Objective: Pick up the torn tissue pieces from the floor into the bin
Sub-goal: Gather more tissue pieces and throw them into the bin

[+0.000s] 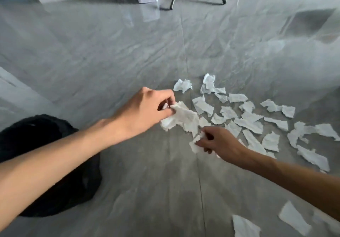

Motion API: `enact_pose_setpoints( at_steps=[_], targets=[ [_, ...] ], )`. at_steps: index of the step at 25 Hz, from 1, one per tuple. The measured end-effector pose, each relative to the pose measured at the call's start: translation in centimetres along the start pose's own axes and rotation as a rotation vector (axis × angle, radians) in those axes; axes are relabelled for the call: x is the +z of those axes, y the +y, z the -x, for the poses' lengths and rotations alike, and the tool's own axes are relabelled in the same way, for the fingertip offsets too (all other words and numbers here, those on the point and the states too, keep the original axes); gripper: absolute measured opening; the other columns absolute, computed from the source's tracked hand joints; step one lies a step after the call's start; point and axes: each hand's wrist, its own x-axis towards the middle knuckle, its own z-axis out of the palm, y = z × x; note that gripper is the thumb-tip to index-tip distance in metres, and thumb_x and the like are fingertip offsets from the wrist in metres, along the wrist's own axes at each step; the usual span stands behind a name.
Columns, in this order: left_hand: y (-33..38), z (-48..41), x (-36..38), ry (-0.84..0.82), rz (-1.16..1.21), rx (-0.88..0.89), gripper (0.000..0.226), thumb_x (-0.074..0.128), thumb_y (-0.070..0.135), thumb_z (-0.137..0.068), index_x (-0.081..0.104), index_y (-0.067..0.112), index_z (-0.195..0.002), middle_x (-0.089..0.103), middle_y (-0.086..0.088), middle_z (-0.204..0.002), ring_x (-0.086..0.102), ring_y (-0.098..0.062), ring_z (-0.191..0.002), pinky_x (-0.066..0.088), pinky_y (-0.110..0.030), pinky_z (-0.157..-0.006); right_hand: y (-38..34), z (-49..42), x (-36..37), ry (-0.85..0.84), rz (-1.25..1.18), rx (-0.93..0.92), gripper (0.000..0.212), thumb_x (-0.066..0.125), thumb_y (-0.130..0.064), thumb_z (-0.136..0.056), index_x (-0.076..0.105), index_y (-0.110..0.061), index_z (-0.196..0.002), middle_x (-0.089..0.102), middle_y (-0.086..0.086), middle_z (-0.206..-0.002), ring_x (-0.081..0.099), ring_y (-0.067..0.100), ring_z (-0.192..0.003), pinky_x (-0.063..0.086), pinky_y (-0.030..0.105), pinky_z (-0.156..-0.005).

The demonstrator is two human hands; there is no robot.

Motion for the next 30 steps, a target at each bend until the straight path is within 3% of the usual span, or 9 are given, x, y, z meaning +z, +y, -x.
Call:
enact_pose_setpoints(
  at_steps=[5, 8, 12, 16, 18, 20, 23, 27, 30],
  targets=[
    [-6.9, 8.7, -8.3, 0.382, 0.005, -0.308, 0.010, 0.070, 0.029, -0.079, 0.061, 0.025, -0.077, 0.064, 0.008, -0.063, 0.055, -0.006, -0.052, 0.036, -0.012, -0.052, -11.9, -5.0, 3.8, -0.268, -0.013, -0.129, 0.023, 0.072, -0.026, -0.072, 0.055, -0.016, -0.060, 0.060, -0.005, -0.052, 0.060, 0.010, -0.051, 0.049, 0.026, -0.052],
    [-13.3, 14.1, -9.7, 0.446, -0.076, -0.552, 0.012, 0.071, 0.030, -0.078, 0.062, 0.025, -0.074, 0.062, 0.006, -0.059, 0.053, -0.008, -0.055, 0.035, -0.012, -0.052, -17.6, -7.3, 8.5, -0.408, -0.006, -0.169, 0.022, 0.072, -0.023, -0.074, 0.057, -0.011, -0.063, 0.060, 0.004, -0.058, 0.057, 0.016, -0.056, 0.046, 0.034, -0.059],
    [-20.1, 19.3, -8.3, 0.291, -0.147, -0.809, 0.014, 0.072, 0.025, -0.081, 0.060, 0.026, -0.074, 0.064, 0.004, -0.067, 0.056, -0.009, -0.057, 0.040, -0.023, -0.052, -23.8, -9.3, 16.1, -0.458, -0.172, -0.155, 0.023, 0.072, -0.018, -0.080, 0.064, 0.004, -0.083, 0.061, 0.012, -0.068, 0.056, 0.014, -0.054, 0.048, 0.029, -0.058],
    [-23.7, 23.3, -6.5, -0.079, -0.105, -0.983, 0.017, 0.068, 0.019, -0.084, 0.059, 0.027, -0.073, 0.065, 0.000, -0.070, 0.062, -0.016, -0.063, 0.043, -0.028, -0.054, -27.3, -10.1, 22.5, -0.580, -0.418, 0.025, 0.014, 0.065, -0.010, -0.086, 0.054, -0.009, -0.077, 0.053, 0.006, -0.062, 0.056, 0.012, -0.054, 0.050, 0.018, -0.051],
    [-24.3, 24.2, -6.6, -0.131, -0.086, -1.016, 0.004, 0.065, 0.024, -0.086, 0.064, 0.026, -0.088, 0.065, 0.003, -0.074, 0.060, -0.012, -0.065, 0.040, -0.025, -0.055, -28.1, -10.3, 24.2, -0.603, -0.467, 0.128, 0.005, 0.062, -0.006, -0.088, 0.058, -0.002, -0.087, 0.057, 0.011, -0.070, 0.061, 0.016, -0.060, 0.053, 0.018, -0.051],
    [-25.0, 24.6, -7.3, -0.048, -0.086, -1.022, 0.018, 0.060, 0.023, -0.089, 0.064, 0.027, -0.106, 0.070, 0.001, -0.093, 0.059, -0.013, -0.077, 0.041, -0.027, -0.067, -28.6, -10.6, 24.9, -0.627, -0.461, 0.214, 0.020, 0.059, -0.002, -0.089, 0.059, 0.011, -0.103, 0.064, 0.024, -0.088, 0.070, 0.026, -0.076, 0.057, 0.024, -0.062],
    [-24.4, 23.6, -9.2, 0.169, -0.035, -1.013, 0.020, 0.054, 0.016, -0.091, 0.062, 0.031, -0.102, 0.070, 0.002, -0.100, 0.061, -0.015, -0.086, 0.041, -0.030, -0.076, -28.6, -11.3, 23.8, -0.624, -0.459, 0.215, 0.025, 0.056, -0.001, -0.091, 0.052, 0.015, -0.110, 0.060, 0.036, -0.108, 0.071, 0.036, -0.090, 0.060, 0.031, -0.068],
    [-20.8, 18.9, -9.8, 0.411, -0.096, -0.807, 0.025, 0.055, 0.007, -0.083, 0.063, 0.025, -0.098, 0.067, 0.005, -0.094, 0.060, -0.017, -0.084, 0.043, -0.030, -0.076, -26.1, -12.4, 19.0, -0.527, -0.441, 0.129, 0.022, 0.050, -0.002, -0.093, 0.059, 0.005, -0.112, 0.066, 0.020, -0.097, 0.070, 0.023, -0.071, 0.059, 0.023, -0.061],
    [-17.9, 13.4, -8.5, 0.396, -0.047, -0.622, 0.022, 0.055, 0.009, -0.083, 0.064, 0.025, -0.095, 0.063, 0.007, -0.093, 0.058, -0.013, -0.083, 0.041, -0.027, -0.075, -21.7, -12.9, 13.9, -0.383, -0.378, 0.141, 0.016, 0.056, -0.004, -0.089, 0.065, -0.004, -0.103, 0.067, 0.007, -0.083, 0.064, 0.014, -0.061, 0.052, 0.019, -0.054]
  ],
)
